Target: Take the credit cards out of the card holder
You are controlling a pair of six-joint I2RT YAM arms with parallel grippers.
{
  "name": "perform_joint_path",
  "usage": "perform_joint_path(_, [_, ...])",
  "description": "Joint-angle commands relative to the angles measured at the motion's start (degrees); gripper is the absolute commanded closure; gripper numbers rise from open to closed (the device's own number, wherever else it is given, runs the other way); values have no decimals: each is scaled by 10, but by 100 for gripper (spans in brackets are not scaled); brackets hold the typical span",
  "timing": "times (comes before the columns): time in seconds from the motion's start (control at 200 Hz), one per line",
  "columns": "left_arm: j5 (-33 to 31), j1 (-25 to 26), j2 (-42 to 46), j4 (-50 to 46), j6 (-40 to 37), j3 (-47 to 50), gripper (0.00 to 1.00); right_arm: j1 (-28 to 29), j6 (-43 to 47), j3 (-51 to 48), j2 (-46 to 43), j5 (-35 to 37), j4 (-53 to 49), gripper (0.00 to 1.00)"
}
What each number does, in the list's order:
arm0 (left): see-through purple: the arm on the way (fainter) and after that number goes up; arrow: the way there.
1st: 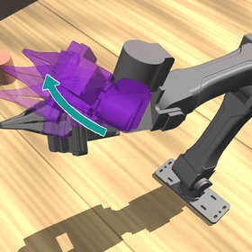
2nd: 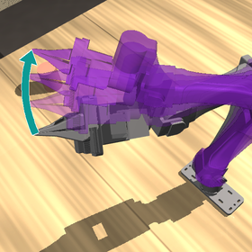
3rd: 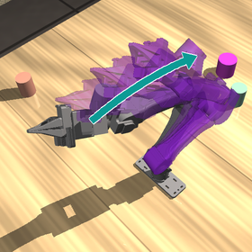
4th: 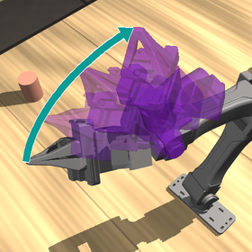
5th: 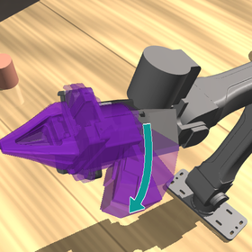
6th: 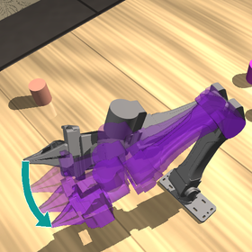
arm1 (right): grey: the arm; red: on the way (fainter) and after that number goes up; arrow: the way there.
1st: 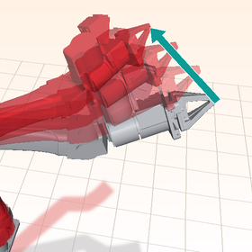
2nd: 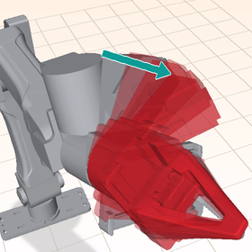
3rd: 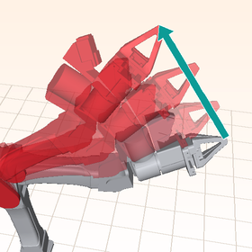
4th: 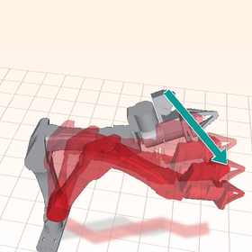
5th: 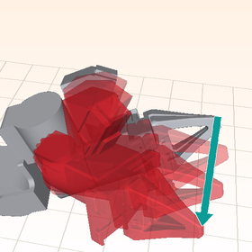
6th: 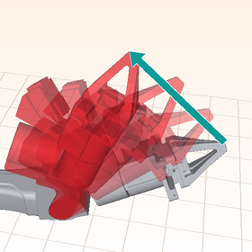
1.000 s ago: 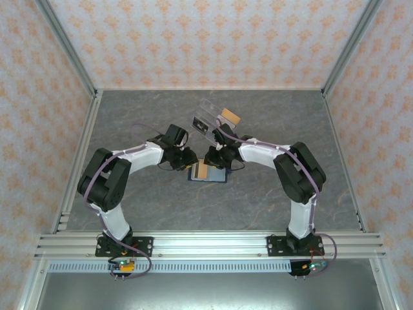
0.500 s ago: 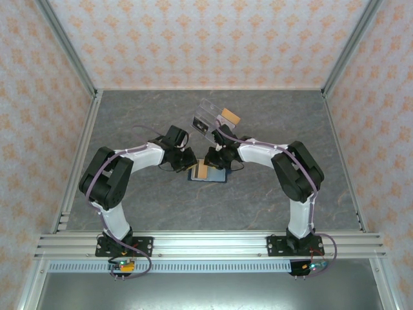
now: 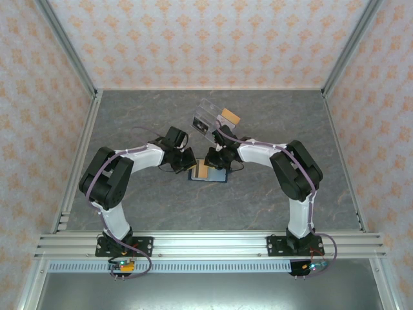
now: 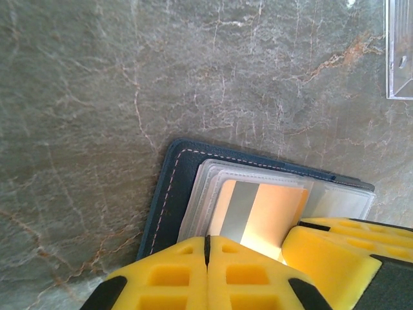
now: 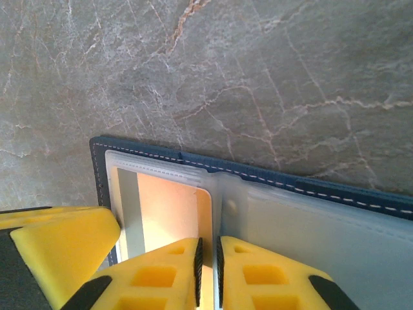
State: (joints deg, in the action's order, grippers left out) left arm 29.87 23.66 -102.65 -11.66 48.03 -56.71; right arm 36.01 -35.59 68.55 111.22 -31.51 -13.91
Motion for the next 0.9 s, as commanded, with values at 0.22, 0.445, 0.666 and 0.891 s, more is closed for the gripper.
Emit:
perform_joint_path(0.22, [20,9,-22,1,2,26,100,-8,-14,-14,20,-55,43,83])
perform_joint_path(0.445, [41,10,-25,16,3,38,100,-16,-30,-24,22,-99,79,83])
perform_joint_path(0.666, [51,10,-24,22,2,44,100,-24,-31,-31,18,-108,89,89])
perform_joint_path(0.891, [26,6,-3,0,-6,42,97,-35,-1,-47,-10,-68,60,94])
